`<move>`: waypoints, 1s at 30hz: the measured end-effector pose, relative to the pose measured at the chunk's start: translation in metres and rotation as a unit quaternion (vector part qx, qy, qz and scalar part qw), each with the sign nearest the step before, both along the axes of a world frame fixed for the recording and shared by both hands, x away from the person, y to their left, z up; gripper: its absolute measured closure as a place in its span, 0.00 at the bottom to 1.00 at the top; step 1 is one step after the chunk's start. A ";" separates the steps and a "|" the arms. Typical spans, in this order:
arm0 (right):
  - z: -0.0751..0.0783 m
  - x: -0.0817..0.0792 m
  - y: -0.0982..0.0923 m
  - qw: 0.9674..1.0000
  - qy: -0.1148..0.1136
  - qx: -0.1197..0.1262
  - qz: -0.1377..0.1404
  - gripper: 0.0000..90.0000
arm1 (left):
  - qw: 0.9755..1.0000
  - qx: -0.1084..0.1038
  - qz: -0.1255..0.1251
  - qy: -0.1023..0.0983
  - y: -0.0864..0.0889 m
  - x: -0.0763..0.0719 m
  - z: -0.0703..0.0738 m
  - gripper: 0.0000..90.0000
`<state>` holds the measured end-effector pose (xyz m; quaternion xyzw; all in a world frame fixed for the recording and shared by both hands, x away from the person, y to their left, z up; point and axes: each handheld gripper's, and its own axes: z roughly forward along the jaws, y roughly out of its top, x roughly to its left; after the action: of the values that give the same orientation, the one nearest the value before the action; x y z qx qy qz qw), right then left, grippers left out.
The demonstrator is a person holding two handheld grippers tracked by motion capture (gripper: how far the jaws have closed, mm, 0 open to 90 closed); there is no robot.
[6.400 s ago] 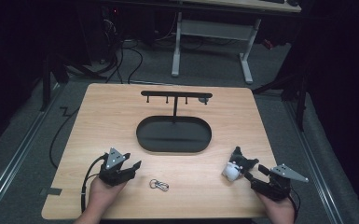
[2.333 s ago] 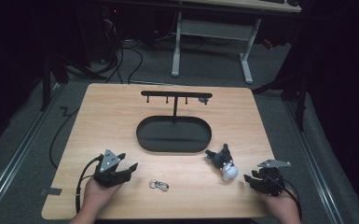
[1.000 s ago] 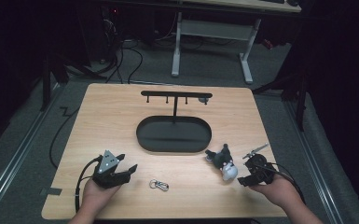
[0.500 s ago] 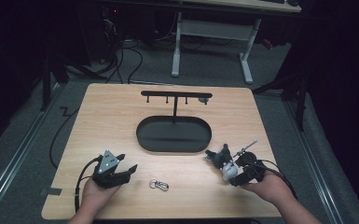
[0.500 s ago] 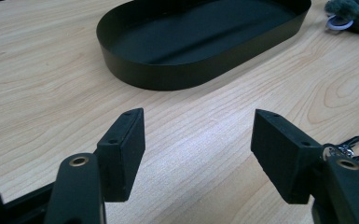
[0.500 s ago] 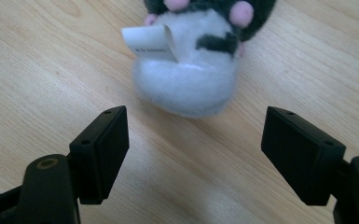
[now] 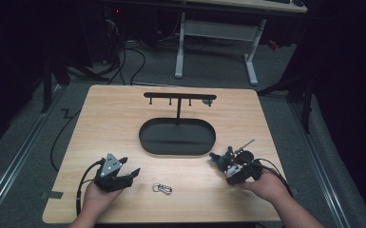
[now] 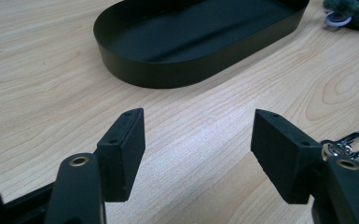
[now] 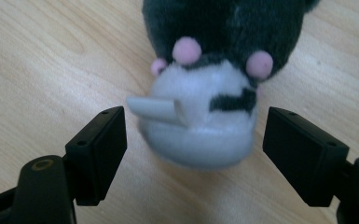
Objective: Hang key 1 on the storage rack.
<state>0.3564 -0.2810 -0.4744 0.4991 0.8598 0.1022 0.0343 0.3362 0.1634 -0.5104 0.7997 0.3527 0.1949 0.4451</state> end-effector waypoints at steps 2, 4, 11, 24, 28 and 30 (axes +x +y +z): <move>-0.001 0.003 0.001 1.000 0.000 -0.002 0.002 0.24 | 1.000 0.001 0.000 0.000 0.000 0.000 0.000 0.40; -0.003 0.005 0.003 1.000 0.006 0.002 -0.008 0.24 | 1.000 0.000 0.000 0.000 0.000 0.000 0.000 0.40; -0.009 0.014 0.004 1.000 0.011 0.005 -0.008 0.25 | 1.000 0.001 -0.001 0.000 0.001 0.000 0.000 0.40; -0.011 0.019 0.000 0.999 0.020 0.018 -0.020 0.44 | 1.000 0.002 0.000 -0.001 0.002 -0.001 0.000 0.40; -0.009 0.018 -0.001 1.000 0.013 0.017 -0.022 0.50 | 1.000 0.002 0.000 -0.001 0.001 0.000 0.000 0.40; -0.007 0.018 -0.002 0.999 0.012 0.018 -0.024 0.51 | 1.000 0.002 0.001 -0.001 0.002 0.000 0.000 0.40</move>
<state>0.3742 -0.2826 -0.4817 0.5214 0.8458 0.1112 0.0177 0.3358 0.1650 -0.5108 0.8002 0.3523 0.1966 0.4438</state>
